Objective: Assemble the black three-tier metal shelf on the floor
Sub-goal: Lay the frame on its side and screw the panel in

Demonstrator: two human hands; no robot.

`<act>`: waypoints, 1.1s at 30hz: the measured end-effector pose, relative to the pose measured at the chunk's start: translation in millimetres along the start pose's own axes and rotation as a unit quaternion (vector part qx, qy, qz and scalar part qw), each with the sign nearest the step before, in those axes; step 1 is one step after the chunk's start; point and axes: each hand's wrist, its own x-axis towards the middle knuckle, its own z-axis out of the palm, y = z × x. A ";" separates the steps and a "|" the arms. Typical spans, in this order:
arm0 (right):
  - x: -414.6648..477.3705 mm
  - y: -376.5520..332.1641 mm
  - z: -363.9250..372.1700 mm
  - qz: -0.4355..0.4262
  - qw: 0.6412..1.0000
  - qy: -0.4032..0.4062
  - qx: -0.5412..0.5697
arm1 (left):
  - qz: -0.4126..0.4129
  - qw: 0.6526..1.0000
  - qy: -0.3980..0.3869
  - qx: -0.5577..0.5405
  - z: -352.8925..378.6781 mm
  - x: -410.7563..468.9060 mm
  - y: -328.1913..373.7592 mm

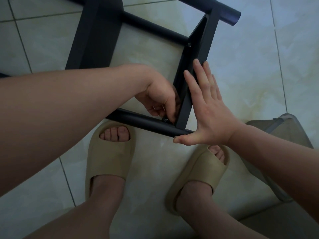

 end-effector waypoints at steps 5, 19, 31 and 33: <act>0.2 -0.4 0.5 -0.002 1.000 0.001 0.006 | -0.015 1.000 -0.003 -0.020 5.3 2.2 -2.6; 1.0 0.3 1.5 -0.007 1.000 0.011 0.013 | -0.007 1.000 0.012 -0.016 3.2 2.7 -2.0; 0.2 -0.1 0.4 -0.003 1.000 0.008 0.017 | -0.032 0.999 0.008 0.009 -1.0 -0.3 5.0; 0.1 -0.3 0.6 -0.002 1.000 0.007 0.018 | -0.037 0.999 0.008 0.009 1.1 0.4 4.1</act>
